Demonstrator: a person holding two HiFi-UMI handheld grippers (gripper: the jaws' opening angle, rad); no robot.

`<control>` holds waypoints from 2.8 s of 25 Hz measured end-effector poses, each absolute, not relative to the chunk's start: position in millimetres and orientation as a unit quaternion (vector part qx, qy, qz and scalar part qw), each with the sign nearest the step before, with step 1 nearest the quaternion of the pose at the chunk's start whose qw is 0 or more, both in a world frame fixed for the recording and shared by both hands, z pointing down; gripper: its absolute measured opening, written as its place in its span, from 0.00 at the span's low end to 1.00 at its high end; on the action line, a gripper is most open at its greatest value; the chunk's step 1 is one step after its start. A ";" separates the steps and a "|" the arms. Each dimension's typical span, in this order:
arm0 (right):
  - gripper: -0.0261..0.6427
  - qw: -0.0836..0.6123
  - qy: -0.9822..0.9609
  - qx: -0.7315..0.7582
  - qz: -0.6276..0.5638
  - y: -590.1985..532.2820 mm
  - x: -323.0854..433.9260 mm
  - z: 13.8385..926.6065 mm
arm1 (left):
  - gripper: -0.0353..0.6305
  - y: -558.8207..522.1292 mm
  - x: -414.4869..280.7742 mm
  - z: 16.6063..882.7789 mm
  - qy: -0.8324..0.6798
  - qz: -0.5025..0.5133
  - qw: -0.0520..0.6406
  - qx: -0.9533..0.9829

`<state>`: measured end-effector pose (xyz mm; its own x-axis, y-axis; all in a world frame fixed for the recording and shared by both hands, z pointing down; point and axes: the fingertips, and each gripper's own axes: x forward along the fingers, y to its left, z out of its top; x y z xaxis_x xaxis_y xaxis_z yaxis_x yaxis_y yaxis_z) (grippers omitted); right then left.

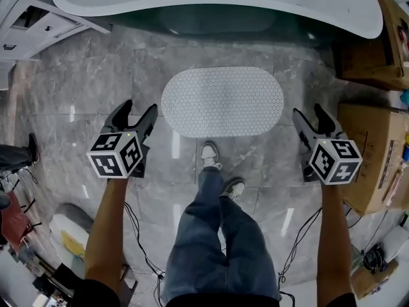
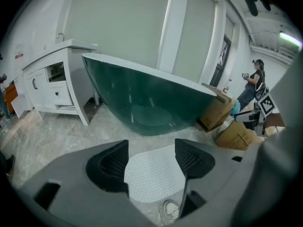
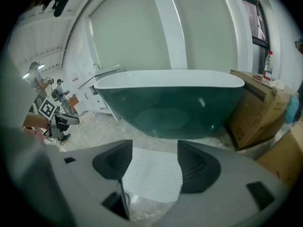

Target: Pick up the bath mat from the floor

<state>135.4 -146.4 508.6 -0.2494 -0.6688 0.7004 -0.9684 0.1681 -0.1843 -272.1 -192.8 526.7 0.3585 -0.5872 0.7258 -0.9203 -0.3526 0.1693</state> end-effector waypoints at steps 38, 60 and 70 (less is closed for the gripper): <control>0.61 0.278 -0.735 0.561 0.259 -154.7 179.6 901.2 | 0.67 -189.4 -319.6 919.1 -0.506 0.289 0.296 0.757; 0.80 0.351 -0.662 0.555 0.362 -159.0 237.6 1036.8 | 0.80 -191.1 -352.1 1045.7 -0.478 0.392 0.343 0.708; 0.82 0.395 -0.642 0.549 0.361 -162.0 226.6 1048.6 | 0.82 -186.5 -361.9 1058.4 -0.492 0.393 0.347 0.695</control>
